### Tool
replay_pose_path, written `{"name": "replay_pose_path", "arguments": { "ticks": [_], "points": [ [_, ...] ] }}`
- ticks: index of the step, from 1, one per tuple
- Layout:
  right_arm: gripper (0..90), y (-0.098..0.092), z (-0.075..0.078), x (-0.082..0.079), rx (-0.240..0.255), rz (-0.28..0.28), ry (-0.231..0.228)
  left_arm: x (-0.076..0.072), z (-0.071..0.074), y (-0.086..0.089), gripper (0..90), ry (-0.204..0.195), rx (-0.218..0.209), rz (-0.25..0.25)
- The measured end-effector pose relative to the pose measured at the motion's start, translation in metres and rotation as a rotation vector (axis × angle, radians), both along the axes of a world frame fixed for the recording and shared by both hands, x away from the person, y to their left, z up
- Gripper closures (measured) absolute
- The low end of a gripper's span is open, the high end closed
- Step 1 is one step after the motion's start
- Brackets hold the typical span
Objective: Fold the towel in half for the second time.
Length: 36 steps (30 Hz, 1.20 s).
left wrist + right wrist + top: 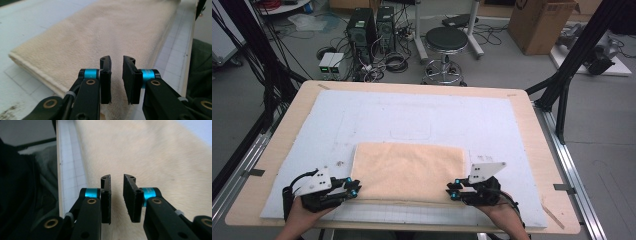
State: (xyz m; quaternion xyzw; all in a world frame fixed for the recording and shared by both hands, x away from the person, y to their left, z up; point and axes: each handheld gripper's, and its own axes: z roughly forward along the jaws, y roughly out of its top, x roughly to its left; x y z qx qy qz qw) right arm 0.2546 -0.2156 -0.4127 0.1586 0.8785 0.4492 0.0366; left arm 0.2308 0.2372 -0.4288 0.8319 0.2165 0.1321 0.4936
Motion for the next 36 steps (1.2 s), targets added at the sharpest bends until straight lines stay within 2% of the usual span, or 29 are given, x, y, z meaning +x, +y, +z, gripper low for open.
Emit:
{"name": "replay_pose_path", "arguments": {
  "ticks": [3,5,7,12,15,17,20,21,24,26,29,31,33,36],
  "points": [
    [81.2,0.006,-0.009,0.001,-0.081,0.027,0.019,0.001,-0.005,0.002,77.5,0.012,0.039,0.012],
    [83.2,0.005,-0.014,0.000,-0.106,0.034,0.026,0.002,-0.009,0.006,77.8,0.026,0.058,0.022],
    [85.2,0.000,-0.018,0.000,-0.101,0.030,0.040,0.002,-0.012,0.008,77.9,0.039,0.060,0.034],
    [88.0,-0.008,-0.020,-0.002,-0.102,0.035,0.033,0.002,-0.013,0.007,77.5,0.049,0.076,0.029],
    [88.0,-0.010,-0.021,-0.003,-0.097,0.030,0.036,0.002,-0.014,0.007,76.6,0.049,0.073,0.027],
    [85.0,-0.010,-0.020,-0.002,-0.084,0.021,0.038,0.003,-0.010,0.007,72.9,0.060,0.052,0.025],
    [75.1,-0.012,-0.013,-0.001,-0.045,-0.020,0.039,0.005,-0.003,0.007,66.5,0.051,0.026,0.040],
    [74.2,-0.012,-0.011,0.001,-0.035,-0.035,0.020,0.009,0.001,0.007,64.7,0.045,0.017,0.054],
    [67.8,-0.017,-0.001,0.013,-0.025,-0.109,0.007,0.021,0.009,0.007,59.7,0.025,-0.004,0.093],
    [64.5,-0.022,0.005,0.021,0.003,-0.158,-0.004,0.029,0.013,0.008,56.9,0.014,-0.012,0.121],
    [60.6,-0.027,0.011,0.034,0.023,-0.225,-0.016,0.044,0.017,0.008,56.1,-0.008,-0.032,0.170],
    [56.8,-0.030,0.013,0.044,0.034,-0.256,-0.017,0.055,0.017,0.008,54.7,-0.005,-0.025,0.193],
    [53.4,-0.031,0.014,0.053,0.043,-0.280,0.008,0.064,0.017,0.008,53.9,-0.002,-0.024,0.210],
    [51.4,-0.030,0.014,0.068,0.028,-0.306,0.009,0.078,0.016,0.008,53.7,-0.008,-0.031,0.244]
  ]
}}
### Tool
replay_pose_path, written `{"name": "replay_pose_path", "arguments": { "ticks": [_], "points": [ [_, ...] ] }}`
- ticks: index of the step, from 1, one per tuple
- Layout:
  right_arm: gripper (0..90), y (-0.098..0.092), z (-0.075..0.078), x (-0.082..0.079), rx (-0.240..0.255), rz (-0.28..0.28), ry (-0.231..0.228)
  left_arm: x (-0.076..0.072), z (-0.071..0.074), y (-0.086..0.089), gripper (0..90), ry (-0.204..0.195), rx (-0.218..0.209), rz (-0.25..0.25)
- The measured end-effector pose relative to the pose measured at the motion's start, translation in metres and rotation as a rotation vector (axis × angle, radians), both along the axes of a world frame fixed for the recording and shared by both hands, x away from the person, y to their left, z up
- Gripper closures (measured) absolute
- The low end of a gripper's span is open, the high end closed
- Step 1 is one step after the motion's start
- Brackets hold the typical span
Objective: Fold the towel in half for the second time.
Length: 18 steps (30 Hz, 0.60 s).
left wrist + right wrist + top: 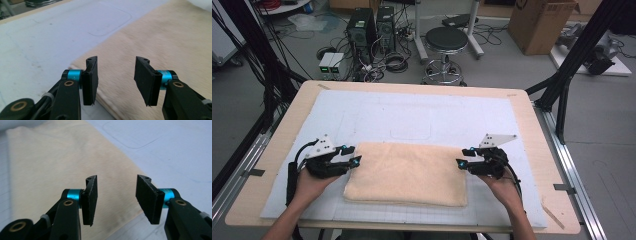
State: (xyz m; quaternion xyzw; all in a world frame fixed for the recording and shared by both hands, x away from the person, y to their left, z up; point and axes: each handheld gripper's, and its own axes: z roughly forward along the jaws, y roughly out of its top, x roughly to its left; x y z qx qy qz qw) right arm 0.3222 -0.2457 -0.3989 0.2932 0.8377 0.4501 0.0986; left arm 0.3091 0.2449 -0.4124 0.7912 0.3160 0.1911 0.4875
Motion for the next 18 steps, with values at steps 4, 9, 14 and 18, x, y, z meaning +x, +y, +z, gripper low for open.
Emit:
{"name": "replay_pose_path", "arguments": {
  "ticks": [4,9,14,18],
  "points": [
    [48.9,0.002,-0.004,0.019,-0.003,-0.021,0.020,0.020,-0.005,-0.001,53.1,0.053,0.003,0.017],
    [45.6,0.002,-0.015,0.035,-0.006,-0.041,0.053,0.037,-0.016,0.002,50.7,0.079,-0.015,0.066],
    [43.4,-0.001,-0.022,0.043,-0.009,-0.053,0.082,0.044,-0.024,0.002,50.7,0.118,-0.008,0.072],
    [42.8,-0.001,-0.029,0.048,-0.003,-0.058,0.115,0.047,-0.028,0.000,50.7,0.143,-0.010,0.065]
  ]
}}
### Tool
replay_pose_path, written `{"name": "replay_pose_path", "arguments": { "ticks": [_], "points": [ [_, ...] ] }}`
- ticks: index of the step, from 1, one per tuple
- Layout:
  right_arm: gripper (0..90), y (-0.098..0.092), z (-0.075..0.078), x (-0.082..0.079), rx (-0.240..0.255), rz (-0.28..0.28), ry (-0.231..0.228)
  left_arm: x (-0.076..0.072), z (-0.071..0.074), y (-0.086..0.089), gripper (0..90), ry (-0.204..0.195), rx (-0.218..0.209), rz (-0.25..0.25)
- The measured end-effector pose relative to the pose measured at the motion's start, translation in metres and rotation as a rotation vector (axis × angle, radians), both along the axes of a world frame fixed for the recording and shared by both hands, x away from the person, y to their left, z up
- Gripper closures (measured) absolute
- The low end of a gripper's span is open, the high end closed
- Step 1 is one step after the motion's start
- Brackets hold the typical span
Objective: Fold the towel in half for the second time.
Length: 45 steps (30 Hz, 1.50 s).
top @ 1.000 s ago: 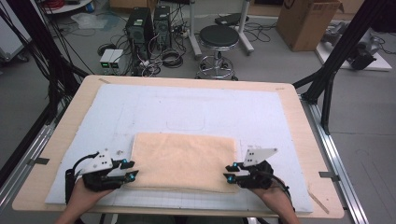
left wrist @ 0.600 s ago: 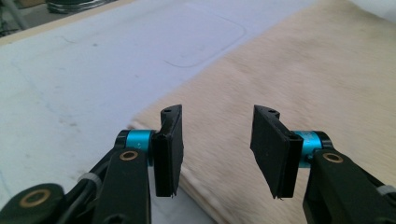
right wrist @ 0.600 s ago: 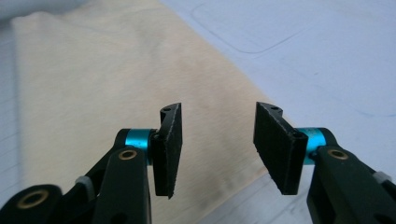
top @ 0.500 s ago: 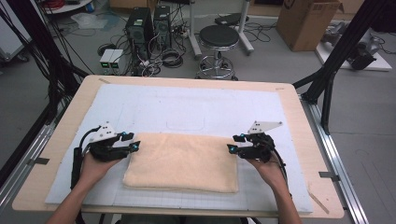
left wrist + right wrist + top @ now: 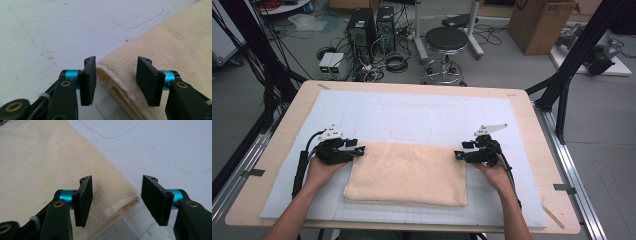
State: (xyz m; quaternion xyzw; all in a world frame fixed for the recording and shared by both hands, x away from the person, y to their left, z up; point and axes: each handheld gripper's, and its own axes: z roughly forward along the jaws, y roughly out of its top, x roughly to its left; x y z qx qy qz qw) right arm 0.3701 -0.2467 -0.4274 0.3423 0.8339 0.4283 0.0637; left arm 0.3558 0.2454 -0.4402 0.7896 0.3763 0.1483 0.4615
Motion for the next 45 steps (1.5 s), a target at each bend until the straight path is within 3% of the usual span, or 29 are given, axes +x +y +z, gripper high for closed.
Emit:
{"name": "replay_pose_path", "arguments": {
  "ticks": [6,10,12,15,18,20,26,30,37,39,43,45],
  "points": [
    [54.9,0.002,-0.010,0.005,-0.008,0.038,0.051,0.003,-0.005,-0.001,55.7,0.049,-0.001,-0.008],
    [67.8,0.003,-0.013,0.007,0.006,0.068,0.080,0.004,-0.006,-0.003,69.4,0.066,-0.008,-0.030],
    [75.0,0.003,-0.014,0.007,0.018,0.085,0.093,0.003,-0.006,-0.004,77.9,0.059,-0.010,-0.027],
    [80.3,0.004,-0.010,0.005,0.012,0.094,0.077,0.003,-0.004,-0.004,82.5,0.048,-0.011,-0.016],
    [81.4,0.005,-0.004,0.005,0.001,0.087,0.061,0.003,-0.001,-0.004,83.2,0.018,-0.013,0.010],
    [81.6,0.008,0.002,0.007,-0.014,0.082,0.044,0.006,0.004,-0.005,83.4,0.002,0.012,0.018],
    [81.5,0.012,0.021,0.025,-0.034,0.036,-0.013,0.023,0.014,-0.009,83.4,-0.049,0.019,0.073],
    [81.5,0.016,0.027,0.041,-0.043,0.007,-0.046,0.036,0.014,-0.009,83.4,-0.045,0.021,0.106],
    [81.4,0.018,0.024,0.064,-0.042,-0.033,-0.045,0.052,0.007,-0.008,83.4,-0.065,-0.025,0.171],
    [81.2,0.019,0.023,0.069,-0.054,-0.042,-0.044,0.058,0.008,-0.011,83.4,-0.042,-0.006,0.167],
    [80.8,0.016,0.018,0.077,-0.053,-0.075,-0.019,0.067,0.010,-0.016,83.3,-0.071,-0.012,0.180],
    [80.1,0.014,0.015,0.080,-0.045,-0.086,-0.015,0.073,0.007,-0.018,83.1,-0.030,0.007,0.171]
  ]
}}
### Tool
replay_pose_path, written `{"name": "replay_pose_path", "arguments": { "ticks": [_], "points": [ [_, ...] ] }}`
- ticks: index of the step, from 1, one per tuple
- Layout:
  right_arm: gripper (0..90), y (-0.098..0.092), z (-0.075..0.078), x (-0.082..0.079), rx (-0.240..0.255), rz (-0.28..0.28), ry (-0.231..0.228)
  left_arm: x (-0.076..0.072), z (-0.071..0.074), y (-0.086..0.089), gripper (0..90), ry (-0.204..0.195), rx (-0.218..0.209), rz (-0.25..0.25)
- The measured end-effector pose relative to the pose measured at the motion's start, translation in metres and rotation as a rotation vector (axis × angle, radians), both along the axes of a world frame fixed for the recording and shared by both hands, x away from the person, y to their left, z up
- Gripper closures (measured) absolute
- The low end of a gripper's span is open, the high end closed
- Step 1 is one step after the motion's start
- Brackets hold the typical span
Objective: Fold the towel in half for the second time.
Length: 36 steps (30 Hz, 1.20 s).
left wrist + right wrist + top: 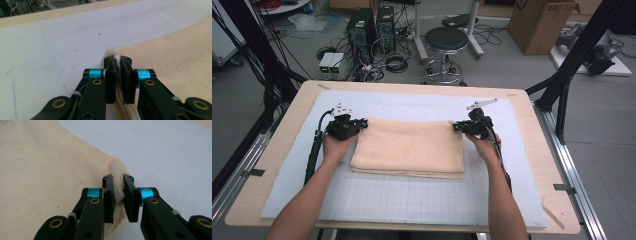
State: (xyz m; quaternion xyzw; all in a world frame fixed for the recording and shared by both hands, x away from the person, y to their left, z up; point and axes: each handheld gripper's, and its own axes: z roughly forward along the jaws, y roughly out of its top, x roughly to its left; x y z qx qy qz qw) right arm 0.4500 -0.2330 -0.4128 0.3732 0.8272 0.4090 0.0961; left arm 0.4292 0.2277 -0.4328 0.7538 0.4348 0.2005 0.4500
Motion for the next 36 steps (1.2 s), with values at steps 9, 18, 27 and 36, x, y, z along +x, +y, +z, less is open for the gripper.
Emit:
{"name": "replay_pose_path", "arguments": {
  "ticks": [9,18,27,36],
  "points": [
    [71.1,-0.002,-0.011,0.004,0.013,-0.026,0.041,0.002,-0.004,0.003,76.6,0.013,-0.009,-0.011],
    [51.2,-0.004,0.007,-0.008,0.077,-0.044,-0.020,-0.008,0.010,0.011,62.8,-0.010,-0.059,-0.041],
    [42.6,-0.003,0.019,-0.019,0.076,-0.051,-0.048,-0.020,0.020,0.012,56.9,-0.033,-0.065,-0.082],
    [36.2,0.002,0.027,-0.027,0.078,-0.049,-0.075,-0.025,0.026,0.008,54.1,-0.045,-0.063,-0.106]
  ]
}}
